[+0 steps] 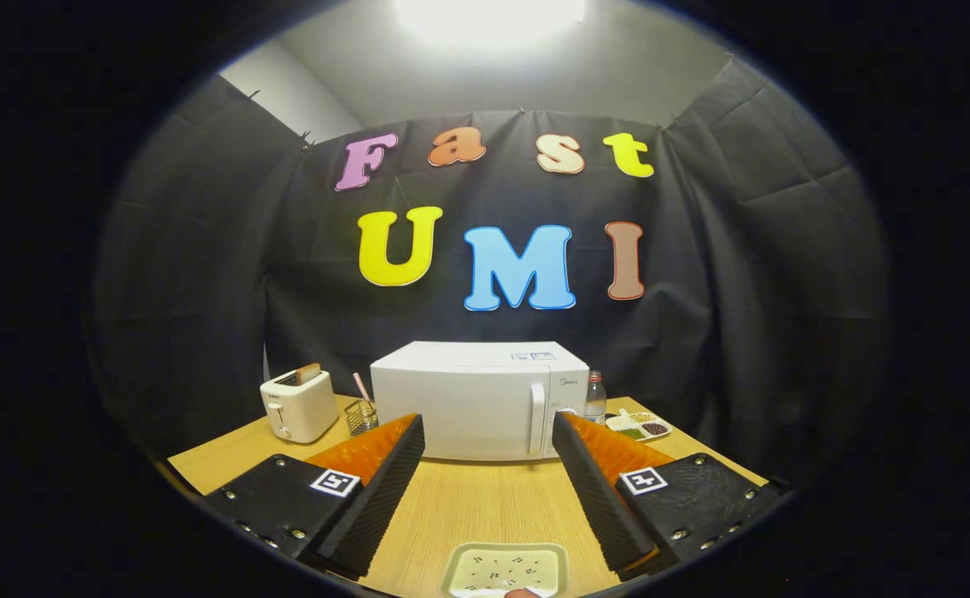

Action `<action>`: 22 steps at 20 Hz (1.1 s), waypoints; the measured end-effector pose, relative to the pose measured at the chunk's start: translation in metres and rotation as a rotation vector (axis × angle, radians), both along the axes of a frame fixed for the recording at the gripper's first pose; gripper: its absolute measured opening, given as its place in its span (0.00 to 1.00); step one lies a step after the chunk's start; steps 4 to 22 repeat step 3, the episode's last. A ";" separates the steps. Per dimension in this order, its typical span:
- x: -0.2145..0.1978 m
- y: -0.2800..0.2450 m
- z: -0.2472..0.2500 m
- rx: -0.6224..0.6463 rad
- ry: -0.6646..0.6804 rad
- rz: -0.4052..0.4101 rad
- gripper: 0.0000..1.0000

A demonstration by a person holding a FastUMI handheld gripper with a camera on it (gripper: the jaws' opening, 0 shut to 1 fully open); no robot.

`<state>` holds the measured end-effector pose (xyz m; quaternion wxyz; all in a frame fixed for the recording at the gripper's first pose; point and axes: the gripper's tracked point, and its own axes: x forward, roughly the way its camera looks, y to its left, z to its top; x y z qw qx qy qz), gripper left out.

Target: Open the microwave, put the food inside, and close the microwave door.

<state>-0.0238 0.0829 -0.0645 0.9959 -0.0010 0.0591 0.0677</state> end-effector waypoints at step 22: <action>0.001 -0.002 -0.001 0.010 0.005 0.000 0.98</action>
